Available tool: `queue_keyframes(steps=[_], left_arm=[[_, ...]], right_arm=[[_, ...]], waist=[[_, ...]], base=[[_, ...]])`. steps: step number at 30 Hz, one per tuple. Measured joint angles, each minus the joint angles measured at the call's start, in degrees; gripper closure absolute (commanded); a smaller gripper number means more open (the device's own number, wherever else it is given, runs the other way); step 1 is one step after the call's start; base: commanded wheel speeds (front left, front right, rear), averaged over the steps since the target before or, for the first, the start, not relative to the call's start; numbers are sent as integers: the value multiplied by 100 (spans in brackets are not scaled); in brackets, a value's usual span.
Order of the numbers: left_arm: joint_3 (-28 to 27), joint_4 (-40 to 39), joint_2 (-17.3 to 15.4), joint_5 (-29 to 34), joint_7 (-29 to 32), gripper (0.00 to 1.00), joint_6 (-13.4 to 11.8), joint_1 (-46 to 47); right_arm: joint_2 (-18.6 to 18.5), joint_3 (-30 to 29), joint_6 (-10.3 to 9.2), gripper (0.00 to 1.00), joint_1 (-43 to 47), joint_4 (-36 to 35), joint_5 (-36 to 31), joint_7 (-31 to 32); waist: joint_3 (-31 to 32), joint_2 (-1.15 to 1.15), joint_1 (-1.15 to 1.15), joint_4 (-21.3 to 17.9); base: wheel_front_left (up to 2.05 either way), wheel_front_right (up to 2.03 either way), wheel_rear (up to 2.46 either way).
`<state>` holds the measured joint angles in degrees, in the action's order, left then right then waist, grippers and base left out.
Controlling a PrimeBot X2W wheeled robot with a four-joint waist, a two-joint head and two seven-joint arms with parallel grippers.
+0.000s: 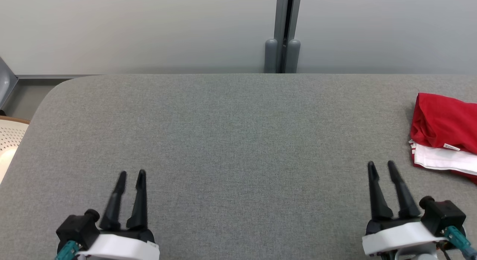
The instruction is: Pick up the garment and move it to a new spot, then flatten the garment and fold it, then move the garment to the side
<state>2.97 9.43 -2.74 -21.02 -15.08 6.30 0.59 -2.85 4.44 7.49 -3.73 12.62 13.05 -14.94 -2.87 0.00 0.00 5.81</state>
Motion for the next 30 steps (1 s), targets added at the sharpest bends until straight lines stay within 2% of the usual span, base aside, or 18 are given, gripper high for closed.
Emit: queue_keyframes(steps=[5,14,30], left_arm=[[18,223,42,-103,47,100,0,-164],[-53,254,24,-1090,300,100,0,-132],[-203,302,-5,-2421,658,100,19,-14]], right_arm=[[19,3,0,100,173,189,122,36],[-9,-63,0,100,162,186,1224,275],[-48,-211,0,100,107,180,2725,615]], waist=[[3,0,0,-8],[25,0,0,-55],[59,0,0,-129]], base=[[0,0,0],[0,0,0],[0,0,0]])
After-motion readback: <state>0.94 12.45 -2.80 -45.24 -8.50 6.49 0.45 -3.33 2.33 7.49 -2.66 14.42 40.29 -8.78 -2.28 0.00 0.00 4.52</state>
